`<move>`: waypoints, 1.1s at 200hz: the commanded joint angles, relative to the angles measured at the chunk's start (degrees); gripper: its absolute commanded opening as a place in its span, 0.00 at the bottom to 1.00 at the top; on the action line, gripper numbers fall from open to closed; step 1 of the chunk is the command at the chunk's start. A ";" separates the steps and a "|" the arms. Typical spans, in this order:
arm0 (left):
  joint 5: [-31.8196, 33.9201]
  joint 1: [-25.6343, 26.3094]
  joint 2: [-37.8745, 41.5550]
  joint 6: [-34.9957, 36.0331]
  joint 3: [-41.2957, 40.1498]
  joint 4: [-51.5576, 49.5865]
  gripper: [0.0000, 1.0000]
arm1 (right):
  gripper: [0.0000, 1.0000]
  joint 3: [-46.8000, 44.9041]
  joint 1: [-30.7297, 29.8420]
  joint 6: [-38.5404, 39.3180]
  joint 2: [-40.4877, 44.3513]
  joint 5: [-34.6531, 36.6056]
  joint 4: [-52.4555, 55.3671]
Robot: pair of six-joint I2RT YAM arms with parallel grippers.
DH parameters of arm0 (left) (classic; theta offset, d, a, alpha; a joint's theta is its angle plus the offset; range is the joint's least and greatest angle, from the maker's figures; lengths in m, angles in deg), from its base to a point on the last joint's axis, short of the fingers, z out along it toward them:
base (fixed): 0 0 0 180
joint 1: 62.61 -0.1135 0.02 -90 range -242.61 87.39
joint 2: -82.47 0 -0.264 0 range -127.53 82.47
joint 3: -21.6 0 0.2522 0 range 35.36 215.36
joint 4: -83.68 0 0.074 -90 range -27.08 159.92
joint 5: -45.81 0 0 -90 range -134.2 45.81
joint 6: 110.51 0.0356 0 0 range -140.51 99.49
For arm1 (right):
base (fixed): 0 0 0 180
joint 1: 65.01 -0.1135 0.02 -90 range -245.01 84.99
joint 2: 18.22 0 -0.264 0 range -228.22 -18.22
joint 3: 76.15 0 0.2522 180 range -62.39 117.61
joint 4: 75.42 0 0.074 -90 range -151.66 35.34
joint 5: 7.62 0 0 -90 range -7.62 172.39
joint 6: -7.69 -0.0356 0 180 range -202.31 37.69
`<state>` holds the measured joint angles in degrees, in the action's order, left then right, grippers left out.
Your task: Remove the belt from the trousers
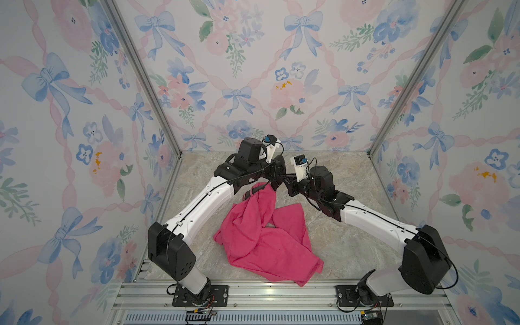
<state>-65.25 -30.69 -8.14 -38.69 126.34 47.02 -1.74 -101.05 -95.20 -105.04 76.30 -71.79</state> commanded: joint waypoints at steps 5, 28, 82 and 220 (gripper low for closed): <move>-11.69 0.71 8.61 -3.88 9.22 30.84 0.00 | 0.15 -5.80 0.88 -1.47 -7.66 0.26 23.47; -12.11 0.70 9.09 -4.77 8.74 32.41 0.00 | 0.07 -6.02 0.90 -1.42 -7.69 0.34 23.71; -11.19 0.16 9.61 -5.55 7.70 34.10 0.00 | 0.00 -6.43 0.87 -1.41 -7.66 0.39 23.45; -13.15 -0.45 10.45 -9.82 9.96 39.26 0.00 | 0.16 -5.77 0.92 -1.39 -11.65 -1.22 24.28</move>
<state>-66.35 -32.22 -8.14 -45.29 126.34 49.12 -0.91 -100.72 -95.41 -107.45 74.81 -75.46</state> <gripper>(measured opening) 0.078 0.148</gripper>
